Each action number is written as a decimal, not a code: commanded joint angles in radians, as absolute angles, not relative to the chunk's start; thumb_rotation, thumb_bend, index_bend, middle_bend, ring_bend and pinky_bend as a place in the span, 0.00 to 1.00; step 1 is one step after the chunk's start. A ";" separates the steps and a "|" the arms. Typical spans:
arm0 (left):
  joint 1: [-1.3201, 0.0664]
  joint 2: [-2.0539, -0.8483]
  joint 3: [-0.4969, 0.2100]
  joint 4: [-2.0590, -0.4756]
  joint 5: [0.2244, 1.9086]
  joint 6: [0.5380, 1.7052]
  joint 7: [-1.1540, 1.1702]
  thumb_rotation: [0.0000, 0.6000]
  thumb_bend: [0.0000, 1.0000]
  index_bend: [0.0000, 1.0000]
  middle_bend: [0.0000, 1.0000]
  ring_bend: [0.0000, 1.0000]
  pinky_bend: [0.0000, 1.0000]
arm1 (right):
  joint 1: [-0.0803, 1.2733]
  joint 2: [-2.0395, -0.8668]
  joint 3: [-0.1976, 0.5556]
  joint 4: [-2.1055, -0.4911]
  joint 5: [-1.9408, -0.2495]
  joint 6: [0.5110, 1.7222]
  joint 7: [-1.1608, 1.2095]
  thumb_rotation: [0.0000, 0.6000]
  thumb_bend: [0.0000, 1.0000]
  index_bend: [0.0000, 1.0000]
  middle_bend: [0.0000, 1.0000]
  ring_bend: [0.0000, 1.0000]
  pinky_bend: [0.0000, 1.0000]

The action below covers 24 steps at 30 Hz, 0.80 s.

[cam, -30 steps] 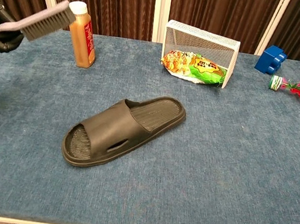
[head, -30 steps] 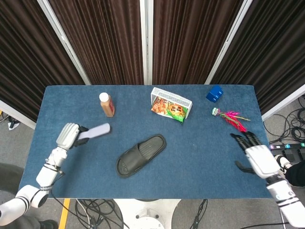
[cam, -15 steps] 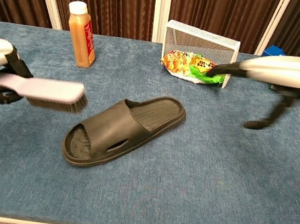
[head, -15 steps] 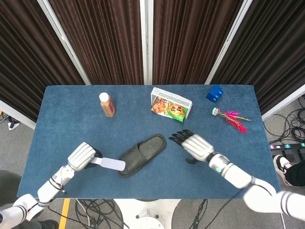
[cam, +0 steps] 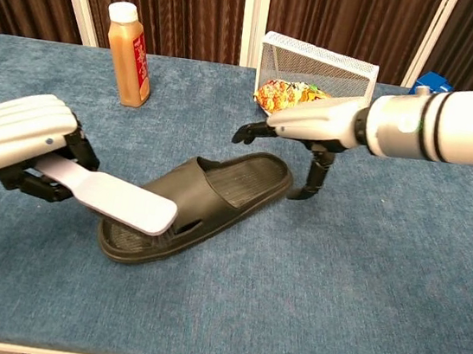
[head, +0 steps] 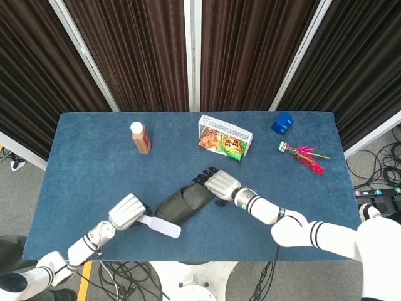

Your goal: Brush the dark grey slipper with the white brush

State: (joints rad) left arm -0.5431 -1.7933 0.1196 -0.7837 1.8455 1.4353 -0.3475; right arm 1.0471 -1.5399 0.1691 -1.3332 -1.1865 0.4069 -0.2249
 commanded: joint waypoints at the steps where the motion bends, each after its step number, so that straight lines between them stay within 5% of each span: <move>1: -0.556 -1.807 0.106 -0.775 1.823 1.409 -0.362 1.00 0.70 1.00 1.00 1.00 1.00 | 1.081 -1.583 0.155 -1.285 -1.157 0.403 -0.255 1.00 0.17 0.00 0.07 0.00 0.00; 7: -0.569 -1.829 0.089 -0.745 1.784 1.369 -0.389 1.00 0.70 1.00 1.00 1.00 1.00 | 1.137 -1.660 0.122 -1.194 -1.106 0.393 -0.307 1.00 0.19 0.00 0.12 0.00 0.00; 15: -0.573 -1.891 0.087 -0.675 1.757 1.333 -0.384 1.00 0.70 1.00 1.00 1.00 1.00 | 1.163 -1.707 0.101 -1.147 -1.065 0.419 -0.325 1.00 0.27 0.18 0.25 0.06 0.06; 24: -0.575 -1.960 0.061 -0.570 1.705 1.291 -0.388 1.00 0.70 1.00 1.00 1.00 1.00 | 1.171 -1.696 0.080 -1.168 -1.054 0.440 -0.330 1.00 0.28 0.22 0.27 0.09 0.11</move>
